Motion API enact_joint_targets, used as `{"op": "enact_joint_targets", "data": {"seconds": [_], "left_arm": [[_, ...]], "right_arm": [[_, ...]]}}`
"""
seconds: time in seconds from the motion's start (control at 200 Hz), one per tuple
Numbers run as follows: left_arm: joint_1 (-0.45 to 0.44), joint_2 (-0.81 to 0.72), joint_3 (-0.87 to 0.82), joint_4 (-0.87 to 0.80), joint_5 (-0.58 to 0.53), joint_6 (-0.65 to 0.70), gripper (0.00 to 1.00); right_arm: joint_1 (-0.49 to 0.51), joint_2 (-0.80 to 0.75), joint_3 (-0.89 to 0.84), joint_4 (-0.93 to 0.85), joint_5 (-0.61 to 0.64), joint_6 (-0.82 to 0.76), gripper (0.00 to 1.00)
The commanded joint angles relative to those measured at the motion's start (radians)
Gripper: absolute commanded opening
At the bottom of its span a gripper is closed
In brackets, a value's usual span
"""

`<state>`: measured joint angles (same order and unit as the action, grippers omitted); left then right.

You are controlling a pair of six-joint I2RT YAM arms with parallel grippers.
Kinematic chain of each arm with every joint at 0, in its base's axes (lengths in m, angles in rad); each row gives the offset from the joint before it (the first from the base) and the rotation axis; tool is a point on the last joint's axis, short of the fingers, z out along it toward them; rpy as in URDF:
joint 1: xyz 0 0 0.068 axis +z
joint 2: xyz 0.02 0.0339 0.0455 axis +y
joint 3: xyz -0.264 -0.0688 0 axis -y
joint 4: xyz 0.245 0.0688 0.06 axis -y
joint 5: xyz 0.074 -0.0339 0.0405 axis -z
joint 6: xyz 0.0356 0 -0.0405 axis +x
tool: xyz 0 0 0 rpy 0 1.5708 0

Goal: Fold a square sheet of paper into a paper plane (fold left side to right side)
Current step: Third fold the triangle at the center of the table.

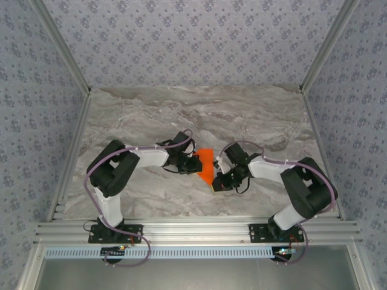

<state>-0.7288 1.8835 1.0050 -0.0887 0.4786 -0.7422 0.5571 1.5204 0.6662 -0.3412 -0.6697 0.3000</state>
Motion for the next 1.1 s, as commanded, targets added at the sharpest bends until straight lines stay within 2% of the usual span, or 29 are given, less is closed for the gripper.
{"op": "enact_joint_targets", "data": {"seconds": [0.0, 0.275, 0.57, 0.735, 0.919, 1.094], "left_arm": [[0.000, 0.020, -0.022, -0.075, -0.081, 0.015, 0.09], [-0.001, 0.017, -0.023, -0.071, -0.077, 0.014, 0.09], [-0.001, -0.005, -0.019, -0.068, -0.076, 0.016, 0.10], [-0.003, -0.078, -0.042, -0.039, -0.083, 0.017, 0.17], [-0.034, -0.166, -0.097, 0.033, -0.048, 0.001, 0.13], [-0.085, -0.153, -0.111, 0.107, -0.020, -0.034, 0.10]], "right_arm": [[0.013, -0.049, 0.047, -0.042, -0.017, 0.046, 0.08], [0.037, 0.091, 0.129, -0.007, 0.103, 0.105, 0.08], [0.036, 0.168, 0.102, 0.000, 0.178, 0.147, 0.05], [0.031, 0.181, 0.081, -0.024, 0.221, 0.156, 0.00], [0.018, 0.189, 0.068, -0.034, 0.238, 0.144, 0.00], [0.018, 0.192, 0.073, -0.040, 0.244, 0.128, 0.00]]}}
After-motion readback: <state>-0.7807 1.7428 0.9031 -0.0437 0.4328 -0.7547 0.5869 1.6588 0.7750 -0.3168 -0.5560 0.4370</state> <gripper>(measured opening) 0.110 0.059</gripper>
